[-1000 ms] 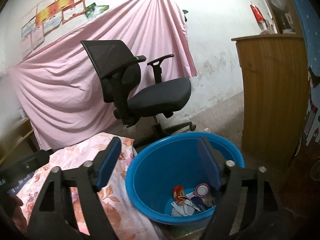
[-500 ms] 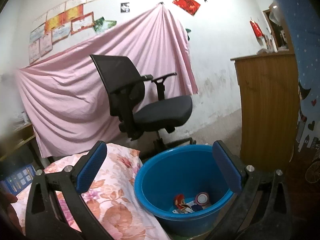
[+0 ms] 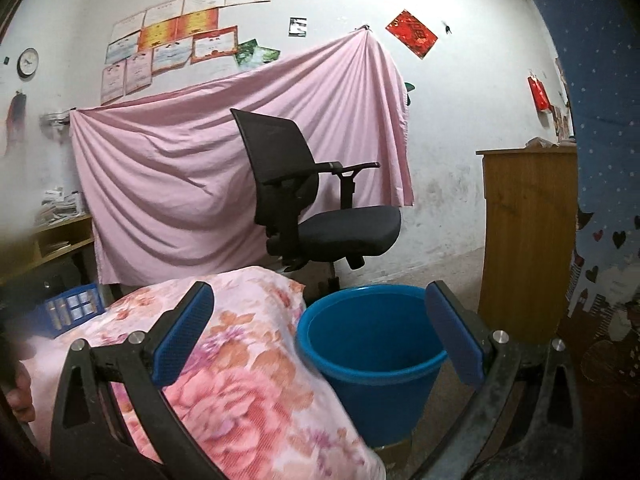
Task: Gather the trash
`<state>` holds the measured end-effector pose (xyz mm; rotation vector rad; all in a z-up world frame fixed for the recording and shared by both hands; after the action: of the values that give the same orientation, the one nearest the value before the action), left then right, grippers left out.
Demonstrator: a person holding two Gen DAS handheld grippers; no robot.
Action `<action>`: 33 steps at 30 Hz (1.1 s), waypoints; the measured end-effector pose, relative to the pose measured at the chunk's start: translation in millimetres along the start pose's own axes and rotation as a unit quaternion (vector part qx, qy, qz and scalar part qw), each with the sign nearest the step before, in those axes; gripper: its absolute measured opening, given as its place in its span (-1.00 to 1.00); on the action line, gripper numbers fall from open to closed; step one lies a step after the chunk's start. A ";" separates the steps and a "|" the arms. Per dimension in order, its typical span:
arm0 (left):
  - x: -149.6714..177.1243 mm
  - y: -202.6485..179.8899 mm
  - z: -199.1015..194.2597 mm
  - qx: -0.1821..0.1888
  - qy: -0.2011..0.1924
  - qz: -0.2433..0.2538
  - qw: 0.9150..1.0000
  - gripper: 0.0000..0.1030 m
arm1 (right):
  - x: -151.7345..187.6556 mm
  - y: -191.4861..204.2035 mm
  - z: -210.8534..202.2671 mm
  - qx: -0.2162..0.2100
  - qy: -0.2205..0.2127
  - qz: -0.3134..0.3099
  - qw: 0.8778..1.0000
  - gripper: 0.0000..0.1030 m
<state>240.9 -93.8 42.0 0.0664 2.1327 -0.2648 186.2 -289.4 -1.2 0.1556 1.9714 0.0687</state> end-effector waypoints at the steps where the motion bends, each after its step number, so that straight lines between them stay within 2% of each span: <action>1: 2.4 2.3 -5.8 -0.003 -0.002 0.000 1.000 0.96 | 2.0 2.3 -7.6 0.003 -0.004 0.000 1.000 1.00; 5: 16.8 14.2 -31.9 -0.016 -0.010 0.000 1.000 0.96 | 8.4 14.0 -39.5 0.009 -0.025 0.005 1.000 1.00; 14: 58.8 39.9 -86.4 -0.044 -0.020 -0.003 0.999 0.96 | 33.3 45.3 -95.2 0.006 -0.037 -0.017 0.999 1.00; 19: 81.6 51.2 -111.9 -0.058 -0.028 -0.004 0.998 0.96 | 51.8 59.9 -116.5 0.001 -0.028 -0.020 0.999 1.00; 27: 118.2 66.0 -146.0 -0.067 -0.037 -0.007 0.997 0.96 | 72.6 78.7 -146.5 0.001 -0.039 -0.037 0.999 1.00; 33: 141.8 75.7 -155.1 -0.072 -0.037 -0.018 0.997 0.96 | 88.4 89.8 -159.7 0.005 -0.051 -0.049 0.997 1.00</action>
<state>47.0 5.4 -7.6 -0.0641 2.0739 -0.1320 12.2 -184.3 -7.8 0.0667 1.8752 -0.0122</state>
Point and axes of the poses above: each gripper's, at about its wrist camera, not at the fingertips, and z roughly the way its jaws point, y to its left, x to its underside, the point moved 6 cm from there along z, roughly the way its jaws point, and after that the axes turned 14 degrees about y, right-handed, at the moved point
